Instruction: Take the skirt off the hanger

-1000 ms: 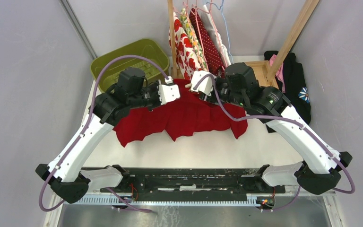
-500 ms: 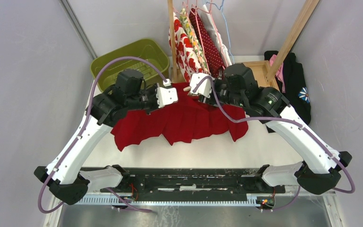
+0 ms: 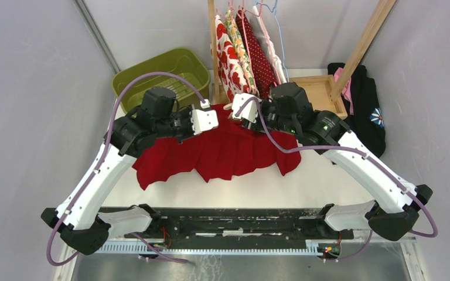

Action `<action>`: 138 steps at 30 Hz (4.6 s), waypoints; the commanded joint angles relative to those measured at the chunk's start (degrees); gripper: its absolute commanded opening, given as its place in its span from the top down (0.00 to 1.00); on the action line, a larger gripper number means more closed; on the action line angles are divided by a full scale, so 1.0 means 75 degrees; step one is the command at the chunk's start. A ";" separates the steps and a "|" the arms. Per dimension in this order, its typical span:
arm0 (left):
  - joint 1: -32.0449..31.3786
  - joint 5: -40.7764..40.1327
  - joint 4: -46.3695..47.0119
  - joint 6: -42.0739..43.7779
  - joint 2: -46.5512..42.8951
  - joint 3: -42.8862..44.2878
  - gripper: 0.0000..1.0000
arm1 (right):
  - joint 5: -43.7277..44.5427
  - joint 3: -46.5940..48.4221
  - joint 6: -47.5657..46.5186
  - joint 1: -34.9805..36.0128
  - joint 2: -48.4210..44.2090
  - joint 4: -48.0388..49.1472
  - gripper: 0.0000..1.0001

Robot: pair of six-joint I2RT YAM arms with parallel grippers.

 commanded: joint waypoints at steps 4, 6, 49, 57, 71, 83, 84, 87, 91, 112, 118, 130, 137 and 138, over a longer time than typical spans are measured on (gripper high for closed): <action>-0.0067 0.0600 0.1361 0.0201 -0.0456 0.0351 0.97 | 0.0116 -0.0306 0.0121 0.0006 0.0297 0.0207 0.97; -0.0064 0.0597 0.1383 0.0186 -0.0470 0.0334 0.97 | 0.0043 -0.0307 0.0141 0.0005 0.0325 0.0192 0.99; -0.0065 0.0650 0.1621 0.0206 -0.0592 -0.0223 0.97 | 0.0219 0.1066 -0.0280 0.0052 -0.0615 -0.1010 0.43; -0.0061 0.0755 0.1542 0.0266 -0.0642 -0.0082 0.97 | 0.0079 0.0381 -0.0250 0.0046 -0.0616 -0.1258 0.39; -0.0070 0.0710 0.1483 0.0245 -0.0852 0.0033 0.97 | 0.0017 -0.0596 -0.0804 -0.0405 -0.0094 -0.0078 0.37; -0.0086 0.0557 0.1481 0.0347 -0.1009 0.0051 0.97 | -0.1264 -0.1223 -0.0542 -0.0541 -0.0088 -0.0829 0.39; -0.0085 0.0565 0.1480 0.0350 -0.1010 0.0053 0.97 | -0.1285 -0.1276 -0.0489 -0.0543 -0.0114 -0.0893 0.40; -0.0092 0.0585 0.1491 0.0335 -0.0992 0.0035 0.97 | -0.1239 -0.1214 -0.0391 -0.0537 -0.0083 -0.0901 0.47; -0.0103 0.0583 0.1527 0.0315 -0.0963 0.0055 0.97 | -0.1371 -0.0921 -0.0092 -0.0536 0.0061 -0.0818 0.94; -0.0098 0.0466 0.3947 -0.1262 -0.1044 -0.0465 0.55 | -0.0400 0.0422 0.1536 -0.0547 0.0613 -0.0737 0.99; -0.0103 0.0710 0.4310 -0.1593 -0.1048 -0.0514 0.48 | -0.0468 0.0366 0.1524 -0.0544 0.0519 -0.0647 0.99; -0.0097 0.1302 0.4632 -0.2914 -0.0166 -0.0602 0.56 | -0.0519 0.0366 0.1626 -0.0544 0.0182 -0.0450 0.99; -0.0135 0.0835 0.4342 -0.4779 0.0247 -0.0013 0.75 | -0.0286 0.0297 0.1498 -0.0545 0.0181 -0.0223 0.99; -0.0126 0.0688 0.4179 -0.5153 0.0328 0.0149 0.76 | -0.0229 0.0234 0.1474 -0.0540 0.0177 -0.0164 0.99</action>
